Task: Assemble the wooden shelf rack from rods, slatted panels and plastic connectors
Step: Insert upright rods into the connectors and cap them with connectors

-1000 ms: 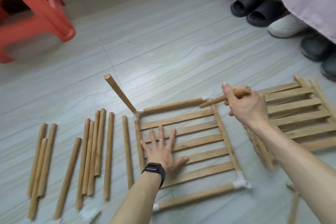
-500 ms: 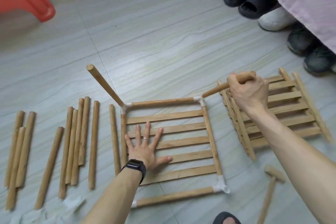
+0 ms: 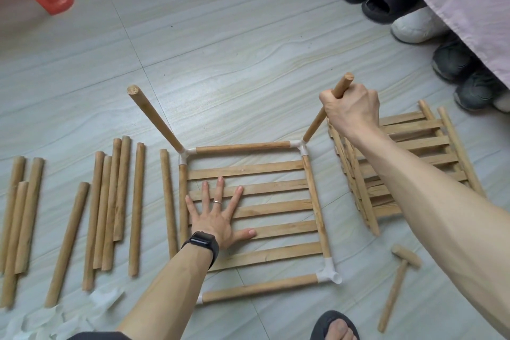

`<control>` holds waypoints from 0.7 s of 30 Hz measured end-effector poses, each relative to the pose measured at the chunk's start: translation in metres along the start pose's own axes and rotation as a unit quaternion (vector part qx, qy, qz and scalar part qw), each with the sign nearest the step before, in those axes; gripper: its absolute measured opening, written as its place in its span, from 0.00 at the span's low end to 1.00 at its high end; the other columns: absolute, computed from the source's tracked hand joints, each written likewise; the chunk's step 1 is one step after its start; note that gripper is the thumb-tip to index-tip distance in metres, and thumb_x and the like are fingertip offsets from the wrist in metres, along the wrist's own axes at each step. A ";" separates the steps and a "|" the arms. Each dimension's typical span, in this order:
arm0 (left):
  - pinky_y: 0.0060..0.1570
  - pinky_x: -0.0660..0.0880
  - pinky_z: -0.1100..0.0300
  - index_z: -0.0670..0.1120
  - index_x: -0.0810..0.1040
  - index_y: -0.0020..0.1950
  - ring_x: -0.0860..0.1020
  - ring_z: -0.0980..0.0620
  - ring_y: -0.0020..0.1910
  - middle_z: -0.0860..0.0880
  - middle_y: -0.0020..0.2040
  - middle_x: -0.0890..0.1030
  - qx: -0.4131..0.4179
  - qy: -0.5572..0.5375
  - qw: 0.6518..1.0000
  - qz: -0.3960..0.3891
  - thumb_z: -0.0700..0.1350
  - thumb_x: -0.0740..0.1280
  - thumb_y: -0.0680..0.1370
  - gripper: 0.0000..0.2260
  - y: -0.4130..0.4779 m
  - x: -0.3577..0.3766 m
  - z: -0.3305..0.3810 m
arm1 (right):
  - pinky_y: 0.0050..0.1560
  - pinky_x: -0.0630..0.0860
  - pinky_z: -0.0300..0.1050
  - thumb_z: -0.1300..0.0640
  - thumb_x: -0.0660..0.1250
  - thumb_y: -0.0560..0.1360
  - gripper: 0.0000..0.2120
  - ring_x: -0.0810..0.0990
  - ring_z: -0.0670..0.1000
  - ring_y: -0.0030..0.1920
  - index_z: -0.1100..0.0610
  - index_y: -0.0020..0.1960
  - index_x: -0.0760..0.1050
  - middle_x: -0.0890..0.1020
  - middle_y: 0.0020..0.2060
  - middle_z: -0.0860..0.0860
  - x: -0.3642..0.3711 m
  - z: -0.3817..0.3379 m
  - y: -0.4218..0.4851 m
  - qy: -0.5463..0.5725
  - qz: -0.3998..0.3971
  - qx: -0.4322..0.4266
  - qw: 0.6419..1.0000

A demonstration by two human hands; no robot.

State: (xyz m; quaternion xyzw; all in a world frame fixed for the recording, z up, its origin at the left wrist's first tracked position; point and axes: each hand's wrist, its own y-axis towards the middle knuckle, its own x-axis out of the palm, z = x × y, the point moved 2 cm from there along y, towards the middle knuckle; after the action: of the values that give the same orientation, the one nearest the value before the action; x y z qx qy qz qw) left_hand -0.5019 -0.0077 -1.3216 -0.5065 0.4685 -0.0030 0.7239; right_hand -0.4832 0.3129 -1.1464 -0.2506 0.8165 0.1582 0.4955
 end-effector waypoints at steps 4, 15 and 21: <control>0.65 0.30 0.22 0.65 0.14 0.65 0.20 0.34 0.71 0.48 0.67 0.12 -0.001 0.001 1.000 0.001 0.85 0.42 0.63 0.48 0.000 -0.001 0.000 | 0.28 0.61 0.41 0.47 0.60 0.74 0.20 0.70 0.48 0.27 0.56 0.27 0.68 0.72 0.23 0.50 0.004 -0.004 0.000 0.004 0.012 0.004 1.000; 0.64 0.30 0.22 0.64 0.14 0.66 0.20 0.34 0.71 0.47 0.68 0.13 0.000 -0.001 1.000 0.011 0.85 0.43 0.64 0.48 0.002 0.002 0.000 | 0.37 0.65 0.45 0.45 0.57 0.74 0.20 0.73 0.54 0.32 0.57 0.29 0.70 0.75 0.27 0.52 0.017 -0.007 -0.011 0.010 0.049 0.052 0.997; 0.61 0.27 0.22 0.65 0.15 0.66 0.20 0.33 0.71 0.48 0.67 0.13 0.002 -0.016 0.999 0.043 0.85 0.43 0.63 0.48 0.006 0.006 0.000 | 0.32 0.61 0.46 0.45 0.58 0.75 0.21 0.69 0.47 0.29 0.58 0.30 0.71 0.74 0.26 0.53 0.016 0.002 -0.013 0.012 0.062 0.043 0.997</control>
State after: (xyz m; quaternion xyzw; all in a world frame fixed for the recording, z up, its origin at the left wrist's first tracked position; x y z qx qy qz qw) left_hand -0.5011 -0.0080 -1.3300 -0.4842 0.4782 0.0352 0.7319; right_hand -0.4801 0.2992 -1.1619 -0.1797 0.8426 0.1503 0.4849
